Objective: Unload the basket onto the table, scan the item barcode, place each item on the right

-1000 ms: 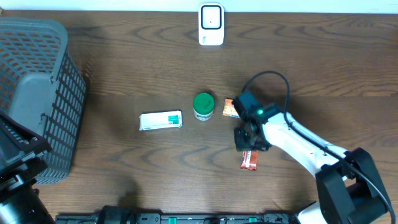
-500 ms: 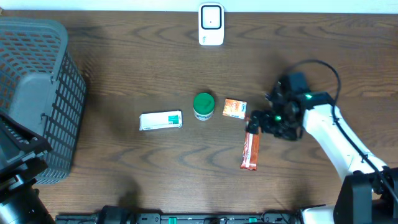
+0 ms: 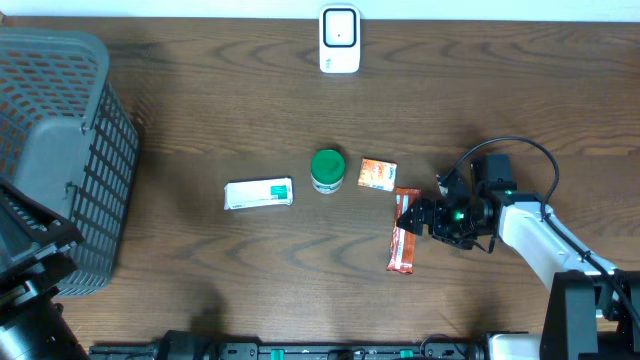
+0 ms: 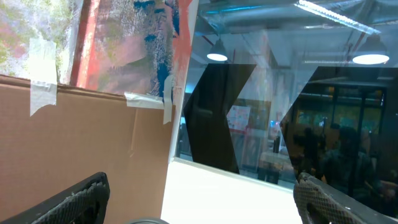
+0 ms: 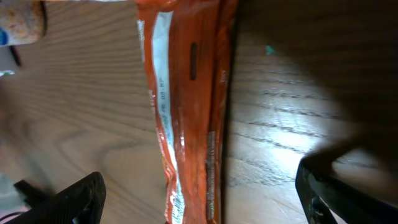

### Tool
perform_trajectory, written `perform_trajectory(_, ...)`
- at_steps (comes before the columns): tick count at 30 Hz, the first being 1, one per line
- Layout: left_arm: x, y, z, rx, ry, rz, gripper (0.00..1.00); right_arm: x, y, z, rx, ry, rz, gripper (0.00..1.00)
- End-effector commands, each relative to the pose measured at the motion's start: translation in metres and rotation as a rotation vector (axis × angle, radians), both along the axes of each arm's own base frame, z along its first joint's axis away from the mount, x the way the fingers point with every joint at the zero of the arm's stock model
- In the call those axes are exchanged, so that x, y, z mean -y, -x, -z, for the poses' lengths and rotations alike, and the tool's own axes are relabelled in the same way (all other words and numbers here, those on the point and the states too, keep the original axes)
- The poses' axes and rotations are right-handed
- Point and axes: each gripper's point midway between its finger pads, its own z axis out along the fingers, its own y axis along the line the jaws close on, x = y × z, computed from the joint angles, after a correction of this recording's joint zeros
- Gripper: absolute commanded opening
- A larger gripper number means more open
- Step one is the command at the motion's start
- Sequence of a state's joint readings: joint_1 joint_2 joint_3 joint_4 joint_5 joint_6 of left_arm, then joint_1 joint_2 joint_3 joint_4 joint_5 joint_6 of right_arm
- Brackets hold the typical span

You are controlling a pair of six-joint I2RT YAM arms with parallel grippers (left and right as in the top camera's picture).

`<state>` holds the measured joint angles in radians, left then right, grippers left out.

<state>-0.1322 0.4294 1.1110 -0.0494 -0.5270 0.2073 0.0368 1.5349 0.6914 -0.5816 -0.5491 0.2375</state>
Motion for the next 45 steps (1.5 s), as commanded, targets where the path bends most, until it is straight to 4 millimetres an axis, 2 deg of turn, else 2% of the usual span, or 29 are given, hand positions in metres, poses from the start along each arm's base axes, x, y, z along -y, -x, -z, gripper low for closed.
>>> perform_trajectory(1,-0.003,0.006,-0.004,0.012,-0.001,-0.017,0.95,0.004,0.027,0.025,-0.114,0.021,0.037,0.95)
perform_trajectory(10,-0.003,0.006,-0.004,0.012,0.0,-0.017,0.95,0.003,0.035,0.038,-0.169,0.023,0.056,0.93)
perform_trajectory(16,-0.003,0.006,-0.004,0.012,0.0,-0.016,0.95,-0.003,0.034,0.05,-0.179,0.026,0.038,0.93)
perform_trajectory(17,-0.003,0.006,-0.004,0.012,0.0,-0.016,0.95,-0.004,0.035,0.054,-0.186,0.03,0.03,0.9)
perform_trajectory(18,-0.003,0.006,-0.004,0.012,-0.001,-0.017,0.95,-0.005,0.037,0.058,-0.195,0.036,0.022,0.83)
perform_trajectory(19,-0.003,0.006,-0.004,0.012,0.0,-0.017,0.95,-0.006,0.039,0.064,-0.207,0.041,0.014,0.65)
perform_trajectory(21,-0.003,0.006,-0.004,0.012,-0.001,-0.017,0.95,-0.008,0.041,0.074,-0.226,0.044,0.003,0.11)
perform_trajectory(22,-0.003,0.006,-0.004,0.012,-0.001,-0.017,0.95,-0.009,0.043,0.079,-0.235,0.045,0.0,0.01)
perform_trajectory(24,-0.003,0.006,-0.004,0.012,0.0,-0.017,0.95,-0.009,0.041,0.086,-0.215,0.045,-0.029,0.01)
perform_trajectory(27,-0.003,0.006,-0.004,0.012,-0.001,-0.017,0.95,-0.014,0.03,0.081,-0.163,0.02,-0.033,0.01)
perform_trajectory(31,-0.003,0.006,-0.004,0.012,0.0,-0.017,0.95,-0.027,0.007,0.048,-0.001,-0.065,-0.084,0.01)
perform_trajectory(33,-0.003,0.006,-0.004,0.011,0.0,-0.017,0.95,-0.034,-0.004,0.021,0.093,-0.107,-0.096,0.01)
perform_trajectory(36,-0.003,0.006,-0.004,0.011,-0.001,-0.017,0.95,-0.052,-0.013,-0.035,0.245,-0.248,-0.135,0.01)
perform_trajectory(39,-0.003,0.006,-0.004,0.011,-0.001,-0.017,0.95,-0.062,-0.013,-0.09,0.377,-0.349,-0.146,0.01)
perform_trajectory(40,-0.003,0.006,-0.004,0.011,-0.001,-0.017,0.95,-0.067,-0.008,-0.117,0.443,-0.398,-0.165,0.01)
perform_trajectory(42,-0.003,0.006,-0.004,0.011,0.0,-0.016,0.95,-0.07,-0.001,-0.144,0.511,-0.442,-0.181,0.01)
perform_trajectory(45,-0.003,0.006,-0.004,0.01,-0.001,-0.016,0.95,-0.069,0.007,-0.173,0.565,-0.472,-0.149,0.01)
